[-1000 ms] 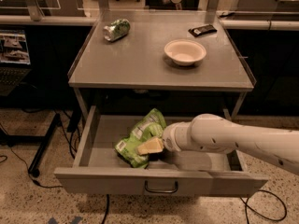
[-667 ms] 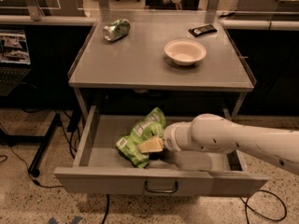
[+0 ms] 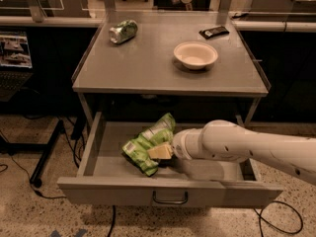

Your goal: Pick green rice chip bag from top drawer and place on counter

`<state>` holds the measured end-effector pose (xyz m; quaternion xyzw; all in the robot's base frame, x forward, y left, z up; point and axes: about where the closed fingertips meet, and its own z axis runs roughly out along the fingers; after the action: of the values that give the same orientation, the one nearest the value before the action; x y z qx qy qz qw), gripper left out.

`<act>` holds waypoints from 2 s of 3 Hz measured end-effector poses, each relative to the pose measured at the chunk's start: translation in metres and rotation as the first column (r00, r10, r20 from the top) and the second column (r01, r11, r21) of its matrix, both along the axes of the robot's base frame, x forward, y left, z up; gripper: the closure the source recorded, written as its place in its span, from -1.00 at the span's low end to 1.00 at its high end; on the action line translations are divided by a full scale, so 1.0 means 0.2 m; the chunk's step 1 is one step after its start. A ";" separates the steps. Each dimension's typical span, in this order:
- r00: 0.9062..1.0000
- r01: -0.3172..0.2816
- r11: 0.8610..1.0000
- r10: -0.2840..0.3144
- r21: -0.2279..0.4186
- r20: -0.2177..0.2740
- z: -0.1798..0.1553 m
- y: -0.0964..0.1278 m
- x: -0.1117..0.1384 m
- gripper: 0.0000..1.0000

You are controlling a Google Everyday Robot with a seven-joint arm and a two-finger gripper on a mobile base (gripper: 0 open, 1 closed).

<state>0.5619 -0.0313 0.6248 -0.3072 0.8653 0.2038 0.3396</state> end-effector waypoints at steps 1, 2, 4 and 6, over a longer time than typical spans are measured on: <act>1.000 0.004 1.000 -0.004 -0.005 -0.003 0.00 0.00 0.00 1.00; 0.999 0.053 0.999 -0.053 -0.009 0.005 0.04 -0.04 -0.05 1.00; 0.992 0.030 0.999 -0.032 0.022 0.120 0.41 -0.04 -0.23 1.00; 0.952 -0.190 0.981 0.178 0.024 0.248 0.98 0.06 -0.16 1.00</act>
Offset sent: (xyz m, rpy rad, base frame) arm -0.0251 -0.0212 0.0169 -0.0175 -0.0168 -0.1233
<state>0.5296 -0.0202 0.8202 -0.4012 0.7792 0.2156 0.4305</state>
